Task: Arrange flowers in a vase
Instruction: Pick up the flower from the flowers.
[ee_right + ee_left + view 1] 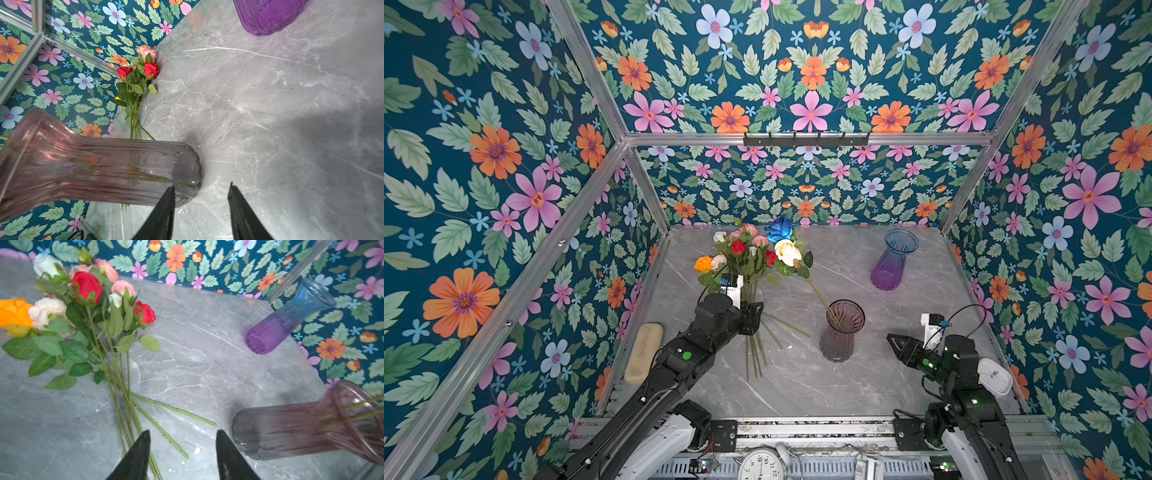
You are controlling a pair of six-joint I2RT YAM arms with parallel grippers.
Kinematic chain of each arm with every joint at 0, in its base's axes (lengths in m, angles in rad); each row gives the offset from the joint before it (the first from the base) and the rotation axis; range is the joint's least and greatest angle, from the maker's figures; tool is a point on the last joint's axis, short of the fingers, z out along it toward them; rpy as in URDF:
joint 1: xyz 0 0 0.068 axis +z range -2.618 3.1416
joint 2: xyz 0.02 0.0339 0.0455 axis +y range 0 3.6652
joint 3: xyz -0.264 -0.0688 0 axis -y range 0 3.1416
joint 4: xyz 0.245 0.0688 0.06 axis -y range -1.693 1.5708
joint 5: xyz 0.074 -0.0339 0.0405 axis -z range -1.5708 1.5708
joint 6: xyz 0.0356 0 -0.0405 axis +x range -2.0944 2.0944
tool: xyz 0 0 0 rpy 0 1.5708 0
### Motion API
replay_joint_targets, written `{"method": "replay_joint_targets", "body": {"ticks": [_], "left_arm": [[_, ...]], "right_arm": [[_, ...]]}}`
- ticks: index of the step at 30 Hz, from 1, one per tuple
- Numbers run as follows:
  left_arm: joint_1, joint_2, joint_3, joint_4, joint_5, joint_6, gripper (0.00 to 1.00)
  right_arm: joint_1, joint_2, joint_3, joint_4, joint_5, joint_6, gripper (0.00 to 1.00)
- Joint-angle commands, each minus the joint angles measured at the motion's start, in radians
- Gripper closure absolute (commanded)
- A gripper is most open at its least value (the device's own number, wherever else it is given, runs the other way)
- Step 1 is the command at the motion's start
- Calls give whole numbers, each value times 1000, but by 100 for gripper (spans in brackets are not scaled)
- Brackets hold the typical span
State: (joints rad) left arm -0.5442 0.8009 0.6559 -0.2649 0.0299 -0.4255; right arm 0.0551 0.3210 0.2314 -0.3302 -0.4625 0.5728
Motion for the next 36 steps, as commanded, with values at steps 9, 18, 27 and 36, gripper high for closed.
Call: {"method": "replay_joint_targets", "body": {"ticks": [9, 18, 27, 36], "left_arm": [[122, 201, -164, 400, 97, -143, 35], [208, 458, -102, 533, 162, -138, 50], [352, 643, 45, 526, 204, -115, 70], [413, 683, 64, 541, 336, -138, 72]], "right_arm": [[1, 72, 16, 72, -32, -7, 57], [2, 27, 8, 58, -28, -5, 57], [2, -88, -5, 6, 1, 3, 56], [3, -242, 40, -197, -17, 10, 68]]}}
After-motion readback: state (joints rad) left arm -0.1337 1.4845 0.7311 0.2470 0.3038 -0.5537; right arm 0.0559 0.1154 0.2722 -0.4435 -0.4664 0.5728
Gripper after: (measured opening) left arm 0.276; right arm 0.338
